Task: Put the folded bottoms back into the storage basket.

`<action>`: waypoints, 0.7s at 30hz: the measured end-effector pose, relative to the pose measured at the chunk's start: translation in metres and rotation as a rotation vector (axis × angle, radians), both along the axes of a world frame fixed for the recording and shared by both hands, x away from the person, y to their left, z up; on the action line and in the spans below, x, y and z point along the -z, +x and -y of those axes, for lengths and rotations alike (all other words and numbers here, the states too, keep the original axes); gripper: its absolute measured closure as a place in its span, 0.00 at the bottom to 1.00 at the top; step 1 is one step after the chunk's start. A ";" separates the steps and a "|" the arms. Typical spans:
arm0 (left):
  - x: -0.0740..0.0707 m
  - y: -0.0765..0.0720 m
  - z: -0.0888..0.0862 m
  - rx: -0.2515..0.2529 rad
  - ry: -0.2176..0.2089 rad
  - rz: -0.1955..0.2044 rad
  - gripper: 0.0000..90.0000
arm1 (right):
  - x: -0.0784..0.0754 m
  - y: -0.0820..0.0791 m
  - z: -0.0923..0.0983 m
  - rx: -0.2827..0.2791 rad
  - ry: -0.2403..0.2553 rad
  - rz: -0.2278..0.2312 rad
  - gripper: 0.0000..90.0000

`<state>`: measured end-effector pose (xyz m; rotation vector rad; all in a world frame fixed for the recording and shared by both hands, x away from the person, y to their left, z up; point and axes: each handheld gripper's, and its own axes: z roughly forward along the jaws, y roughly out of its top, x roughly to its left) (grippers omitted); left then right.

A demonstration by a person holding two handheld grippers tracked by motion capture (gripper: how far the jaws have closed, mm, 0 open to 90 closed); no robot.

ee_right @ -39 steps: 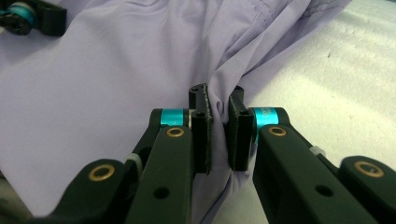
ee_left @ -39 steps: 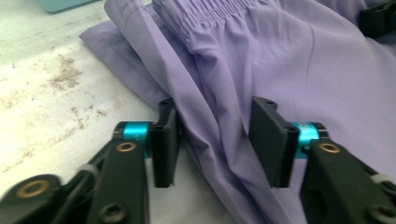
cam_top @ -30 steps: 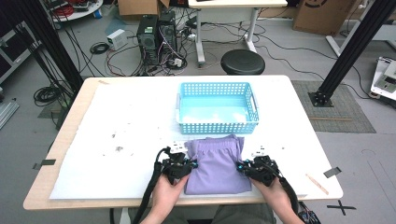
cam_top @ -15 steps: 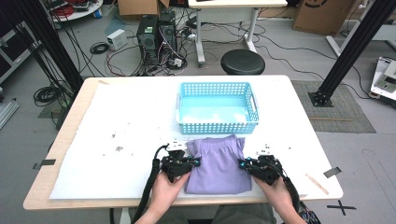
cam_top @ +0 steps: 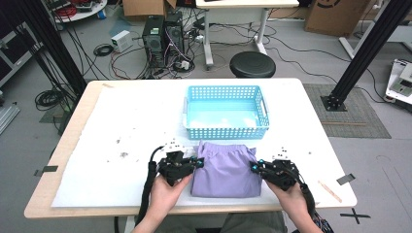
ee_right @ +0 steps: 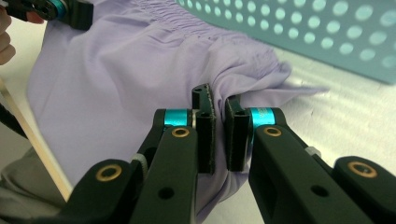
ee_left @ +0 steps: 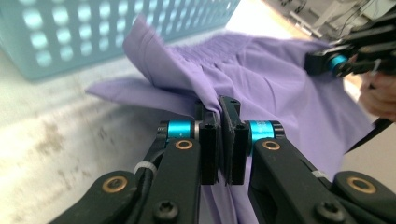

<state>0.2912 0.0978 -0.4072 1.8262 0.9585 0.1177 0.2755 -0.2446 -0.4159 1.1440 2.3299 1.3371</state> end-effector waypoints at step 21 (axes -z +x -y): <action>-0.083 0.039 -0.003 -0.003 -0.014 0.149 0.96 | -0.085 0.035 -0.001 0.001 0.063 0.161 0.95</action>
